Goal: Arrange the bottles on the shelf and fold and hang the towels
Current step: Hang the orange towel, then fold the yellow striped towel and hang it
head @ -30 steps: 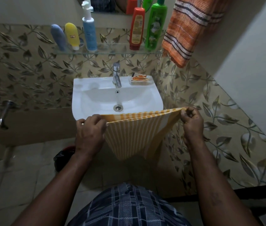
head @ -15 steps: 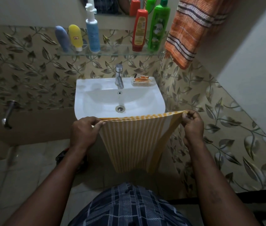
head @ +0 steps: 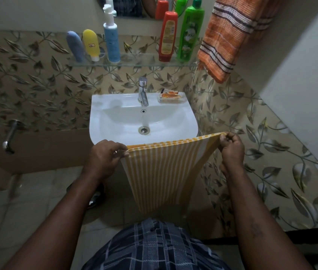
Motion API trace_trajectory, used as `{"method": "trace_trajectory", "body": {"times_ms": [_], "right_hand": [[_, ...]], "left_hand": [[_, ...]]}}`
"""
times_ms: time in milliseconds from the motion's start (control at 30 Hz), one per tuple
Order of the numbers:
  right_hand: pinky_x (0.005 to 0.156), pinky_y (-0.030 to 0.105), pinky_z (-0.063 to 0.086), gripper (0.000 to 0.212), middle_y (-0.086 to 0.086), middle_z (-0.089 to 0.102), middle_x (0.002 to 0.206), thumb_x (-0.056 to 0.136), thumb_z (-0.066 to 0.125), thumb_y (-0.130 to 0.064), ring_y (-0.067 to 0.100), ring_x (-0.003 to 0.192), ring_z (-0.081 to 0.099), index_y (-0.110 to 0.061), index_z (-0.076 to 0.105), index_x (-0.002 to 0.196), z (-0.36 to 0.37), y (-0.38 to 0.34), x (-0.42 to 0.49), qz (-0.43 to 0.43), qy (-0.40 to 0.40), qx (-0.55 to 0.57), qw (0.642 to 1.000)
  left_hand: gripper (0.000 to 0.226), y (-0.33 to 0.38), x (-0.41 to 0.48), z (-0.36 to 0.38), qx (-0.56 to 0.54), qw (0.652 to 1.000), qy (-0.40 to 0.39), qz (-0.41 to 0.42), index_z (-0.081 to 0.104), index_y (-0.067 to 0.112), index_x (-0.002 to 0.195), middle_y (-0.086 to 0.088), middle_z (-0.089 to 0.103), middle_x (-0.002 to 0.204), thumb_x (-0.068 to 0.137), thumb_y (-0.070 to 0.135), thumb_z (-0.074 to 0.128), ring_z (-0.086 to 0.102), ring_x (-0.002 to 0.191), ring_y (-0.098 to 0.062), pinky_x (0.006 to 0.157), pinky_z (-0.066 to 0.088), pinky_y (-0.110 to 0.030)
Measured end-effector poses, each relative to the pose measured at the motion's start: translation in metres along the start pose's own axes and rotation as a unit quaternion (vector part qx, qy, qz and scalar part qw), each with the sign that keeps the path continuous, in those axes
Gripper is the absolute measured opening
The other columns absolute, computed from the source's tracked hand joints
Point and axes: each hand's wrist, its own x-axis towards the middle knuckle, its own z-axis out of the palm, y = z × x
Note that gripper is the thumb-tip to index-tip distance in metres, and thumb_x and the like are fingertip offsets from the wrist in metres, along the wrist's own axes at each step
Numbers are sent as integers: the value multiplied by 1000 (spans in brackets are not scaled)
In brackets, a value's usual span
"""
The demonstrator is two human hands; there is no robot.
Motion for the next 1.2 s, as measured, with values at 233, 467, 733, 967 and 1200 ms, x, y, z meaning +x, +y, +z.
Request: {"method": "trace_trajectory", "body": {"times_ms": [233,467,733,967,1200], "right_hand": [[85,34,54,11,6,71,98,99,65,-9,18,90,64,-19,68,100,0,-4,7,-32,62,-40,997],[70,19,48,9,2,68,95,100,65,-10,10,81,59,-16,70,103,-1,-1,5,-53,69,-71,994],[79,32,50,10,1,72,96,98,67,-12,15,88,62,-22,71,98,-4,10,5,-11,55,-65,996],[81,32,52,11,0,71,97,99,66,-13,14,89,62,-22,70,102,-4,12,6,-11,63,-64,996],[90,43,57,9,0,73,95,97,67,-17,17,89,64,-25,70,93,-6,7,6,-4,68,-65,996]], "left_hand": [[39,-5,-5,18,17,998,-32,54,76,13,90,-4,67,81,97,41,51,55,73,-29,64,46,-37],[40,-2,-8,21,42,999,-15,21,67,12,81,-2,62,82,100,40,47,52,75,-24,62,42,-36],[17,13,4,4,16,997,20,-79,81,15,77,-2,77,80,88,28,83,72,77,-23,74,58,-38],[17,20,0,-1,0,997,30,-73,80,16,79,1,76,74,86,31,86,71,68,-19,67,58,-35],[23,17,-3,-2,-32,998,22,-43,60,16,86,1,63,71,89,20,83,62,66,-26,60,52,-39]]}}
